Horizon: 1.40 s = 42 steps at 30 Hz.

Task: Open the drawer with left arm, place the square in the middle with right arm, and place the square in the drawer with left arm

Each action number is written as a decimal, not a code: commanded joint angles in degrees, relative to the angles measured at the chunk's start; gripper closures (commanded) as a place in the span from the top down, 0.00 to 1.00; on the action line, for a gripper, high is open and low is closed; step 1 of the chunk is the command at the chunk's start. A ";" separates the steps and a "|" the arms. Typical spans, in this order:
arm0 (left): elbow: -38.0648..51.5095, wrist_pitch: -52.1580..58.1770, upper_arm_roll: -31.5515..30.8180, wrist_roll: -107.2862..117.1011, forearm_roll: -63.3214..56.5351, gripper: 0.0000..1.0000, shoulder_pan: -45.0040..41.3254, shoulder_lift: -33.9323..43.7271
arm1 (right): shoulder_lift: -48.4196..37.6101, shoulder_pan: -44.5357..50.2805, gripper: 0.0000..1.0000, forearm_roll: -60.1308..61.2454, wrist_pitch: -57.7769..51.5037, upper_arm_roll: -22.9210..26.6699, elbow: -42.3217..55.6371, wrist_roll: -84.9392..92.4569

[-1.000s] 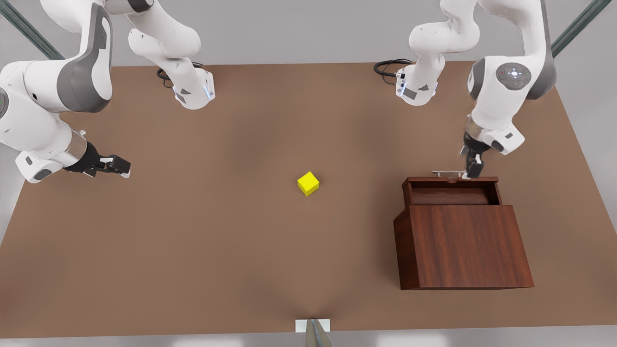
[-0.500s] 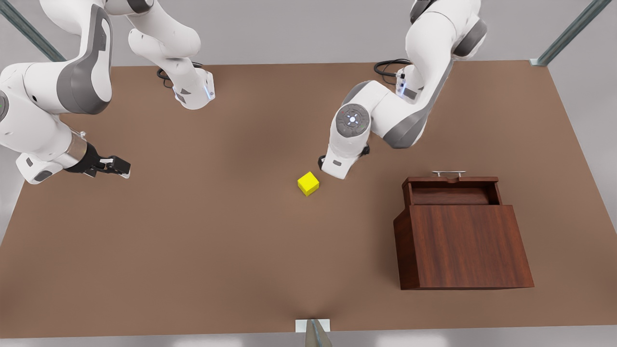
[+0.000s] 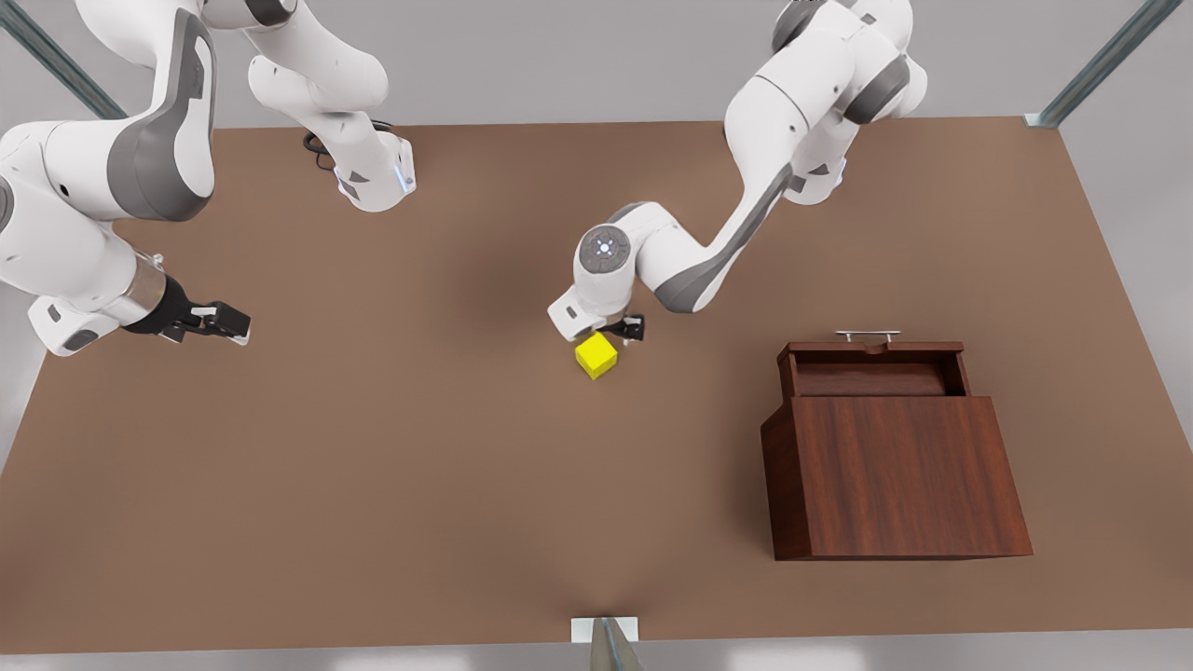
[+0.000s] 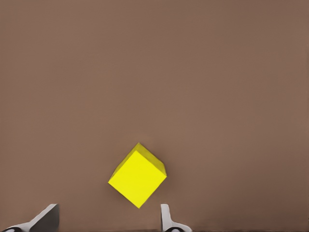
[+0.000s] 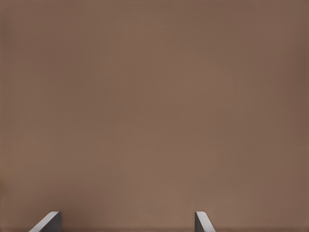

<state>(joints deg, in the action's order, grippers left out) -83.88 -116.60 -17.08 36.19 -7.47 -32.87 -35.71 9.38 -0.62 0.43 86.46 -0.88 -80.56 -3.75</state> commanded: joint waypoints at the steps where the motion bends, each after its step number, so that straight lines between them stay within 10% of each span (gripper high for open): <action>1: 0.03 -4.34 0.03 -39.79 4.05 1.00 -0.08 -0.67 | -0.07 0.09 1.00 0.01 0.02 0.00 0.05 -0.02; 42: 3.11 -5.48 -0.15 -50.87 -3.25 1.00 -2.37 -11.40 | -0.07 0.26 1.00 0.10 0.11 -0.27 0.14 -0.02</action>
<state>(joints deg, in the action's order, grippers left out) -80.57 -121.54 -17.24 -11.03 -10.71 -35.24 -47.26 9.38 -0.36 0.52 86.55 -1.14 -80.47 -3.81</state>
